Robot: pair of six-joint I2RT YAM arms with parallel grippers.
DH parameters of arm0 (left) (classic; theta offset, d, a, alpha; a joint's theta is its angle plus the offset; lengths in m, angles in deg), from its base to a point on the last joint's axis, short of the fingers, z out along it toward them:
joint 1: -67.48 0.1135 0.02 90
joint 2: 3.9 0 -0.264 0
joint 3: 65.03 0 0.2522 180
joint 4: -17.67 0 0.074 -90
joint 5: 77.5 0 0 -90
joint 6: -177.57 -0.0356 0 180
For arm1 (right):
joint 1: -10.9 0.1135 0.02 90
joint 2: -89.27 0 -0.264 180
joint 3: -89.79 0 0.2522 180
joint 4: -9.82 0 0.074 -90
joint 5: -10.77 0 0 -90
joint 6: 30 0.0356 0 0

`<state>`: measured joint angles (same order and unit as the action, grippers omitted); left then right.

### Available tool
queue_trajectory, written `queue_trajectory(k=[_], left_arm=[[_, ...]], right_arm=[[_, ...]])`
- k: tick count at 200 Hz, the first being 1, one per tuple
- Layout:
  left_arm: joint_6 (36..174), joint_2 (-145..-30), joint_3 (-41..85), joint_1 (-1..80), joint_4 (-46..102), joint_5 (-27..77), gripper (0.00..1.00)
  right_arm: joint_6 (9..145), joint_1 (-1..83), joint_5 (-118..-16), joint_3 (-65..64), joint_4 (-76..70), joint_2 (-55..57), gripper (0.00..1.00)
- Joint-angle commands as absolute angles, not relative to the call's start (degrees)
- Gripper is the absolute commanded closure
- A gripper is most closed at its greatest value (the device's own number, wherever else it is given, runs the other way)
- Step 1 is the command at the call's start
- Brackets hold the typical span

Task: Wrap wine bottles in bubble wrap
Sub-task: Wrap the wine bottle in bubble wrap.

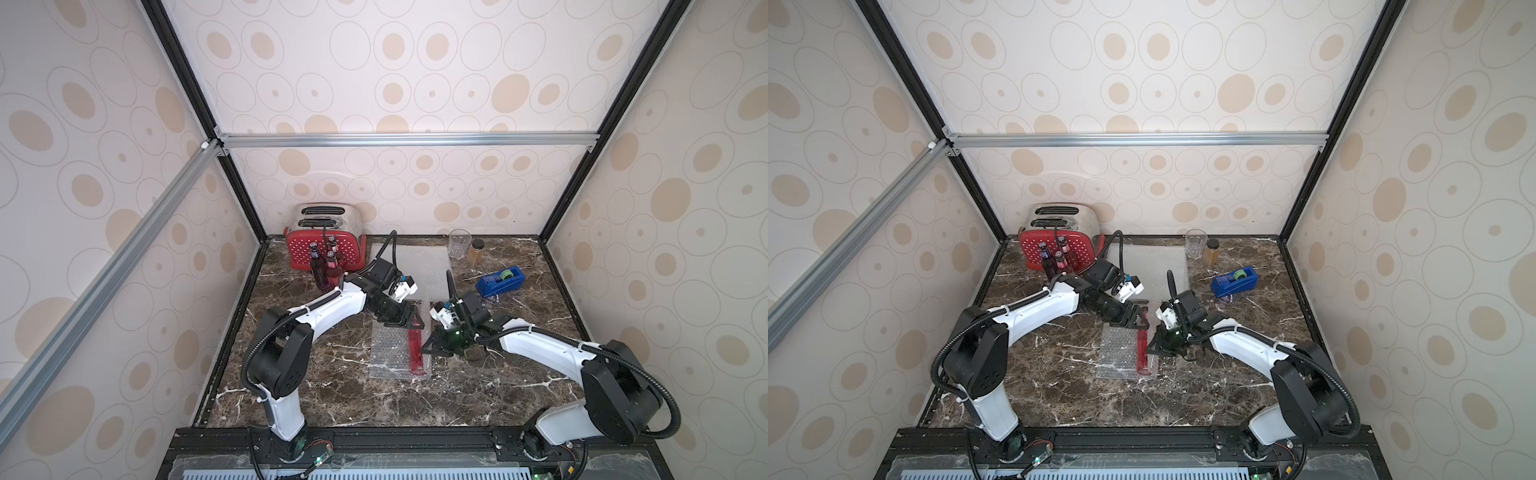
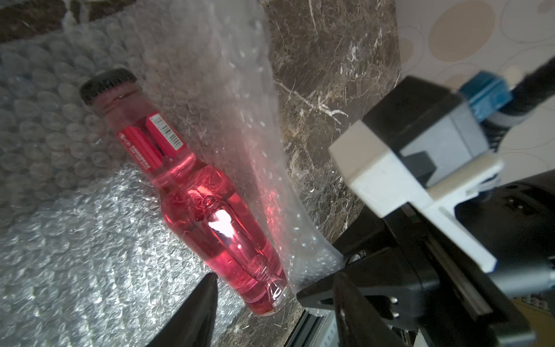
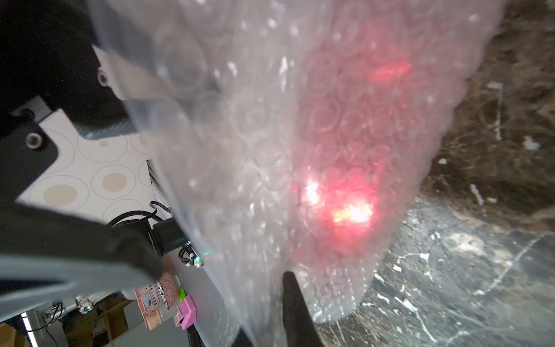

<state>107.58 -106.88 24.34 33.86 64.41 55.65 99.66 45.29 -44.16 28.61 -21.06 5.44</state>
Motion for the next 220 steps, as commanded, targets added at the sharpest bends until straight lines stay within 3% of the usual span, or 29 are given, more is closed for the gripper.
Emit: queue_trajectory(k=[1,22,42,56,75,96,136,161,220], left_arm=[[107.83,-108.48,27.68,34.08,66.49,56.01,0.42],[108.33,-109.23,28.55,34.00,66.35,56.71,0.42],[108.47,-109.49,28.99,34.00,66.01,57.72,0.32],[108.65,-109.70,28.89,33.95,66.19,56.49,0.32],[108.71,-110.41,28.78,33.98,66.98,54.20,0.42],[107.99,-110.78,28.78,34.00,67.21,52.22,0.65],[105.72,-109.56,27.05,34.00,69.14,49.48,1.00],[103.76,-108.49,25.84,34.02,69.50,46.69,1.00],[101.95,-108.65,24.99,34.07,69.46,44.85,1.00]], right_arm=[[100.21,46.46,-45.09,26.41,-20.72,3.62,0.87],[100.22,47.94,-45.21,24.92,-20.80,2.04,0.84],[100.52,48.64,-45.31,24.05,-20.65,0.69,0.83],[100.74,48.84,-45.31,23.67,-20.40,0.12,0.83],[100.71,49.12,-45.04,23.11,-20.45,-0.33,0.82],[100.32,49.14,-45.12,22.09,-21.74,-0.38,0.81],[100.17,49.22,-45.20,21.38,-24.10,1.36,0.76],[98.76,49.23,-47.06,20.94,-28.86,4.06,0.71],[101.65,49.22,-57.46,22.24,-36.00,7.93,0.45]])
